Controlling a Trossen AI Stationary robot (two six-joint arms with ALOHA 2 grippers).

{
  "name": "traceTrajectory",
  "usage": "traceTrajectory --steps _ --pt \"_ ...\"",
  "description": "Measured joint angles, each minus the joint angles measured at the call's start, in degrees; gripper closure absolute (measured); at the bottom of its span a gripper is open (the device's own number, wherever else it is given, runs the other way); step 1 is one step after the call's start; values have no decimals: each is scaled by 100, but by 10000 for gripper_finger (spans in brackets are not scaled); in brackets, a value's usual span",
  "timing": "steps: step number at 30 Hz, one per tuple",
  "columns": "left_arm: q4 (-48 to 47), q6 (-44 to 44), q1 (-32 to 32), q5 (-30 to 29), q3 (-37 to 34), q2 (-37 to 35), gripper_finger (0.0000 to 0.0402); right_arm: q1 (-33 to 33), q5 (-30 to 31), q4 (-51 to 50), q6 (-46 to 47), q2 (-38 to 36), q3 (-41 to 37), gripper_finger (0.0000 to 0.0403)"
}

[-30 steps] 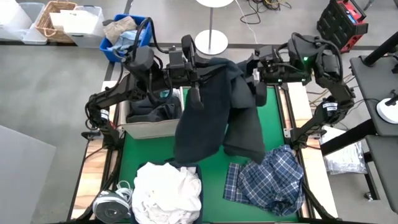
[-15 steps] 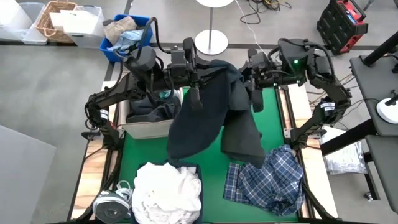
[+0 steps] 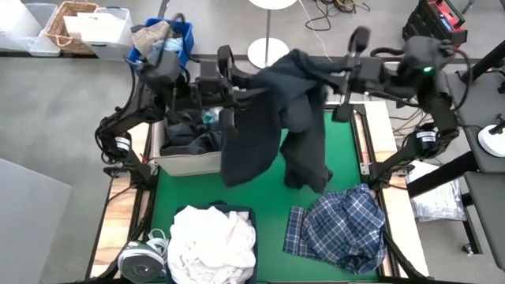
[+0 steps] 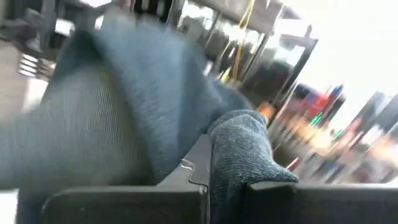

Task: Sort clothes
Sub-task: Put the dark long pants into the white laundry organizer

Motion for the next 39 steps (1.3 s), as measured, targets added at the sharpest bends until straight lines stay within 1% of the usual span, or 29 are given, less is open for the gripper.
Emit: traceTrajectory --steps 2,4,6,10,13,15,18,25,28,31,33,35,39 --pt "-333 3 0 21 0 12 306 -2 29 334 -687 -47 2 393" --pt "-734 13 0 17 -9 25 294 -2 31 738 -1016 -50 2 393" --pt "-1071 -167 7 1 -20 41 282 -2 18 1081 -1178 -45 2 393" --pt "-1380 -515 28 4 -22 74 252 -3 28 1634 -1591 -43 2 394" --pt "-1485 -586 22 13 -22 92 226 -9 16 2020 -1601 -55 12 394" --pt "-1565 -556 22 18 -24 109 212 -11 -244 2183 -1620 -61 20 394" --pt "-1725 -358 22 24 -35 118 196 -9 -880 2281 -1545 -88 20 394" --pt "-2201 151 28 45 -31 16 187 -11 -2164 2527 -92 -324 20 394" --pt "-2837 395 28 50 -31 -47 187 -11 -2780 2663 382 -432 20 394" --pt "-3650 452 30 66 -31 -99 187 -11 -3162 2926 1090 -506 20 394" --pt "-3983 378 30 68 -31 -105 187 -11 -3413 3126 1600 -524 22 394" --pt "-3985 294 30 70 -39 -82 187 -13 -3718 3461 2175 -510 23 394" --pt "-3208 422 25 72 -40 75 187 -11 -4491 4443 3287 -328 26 394"
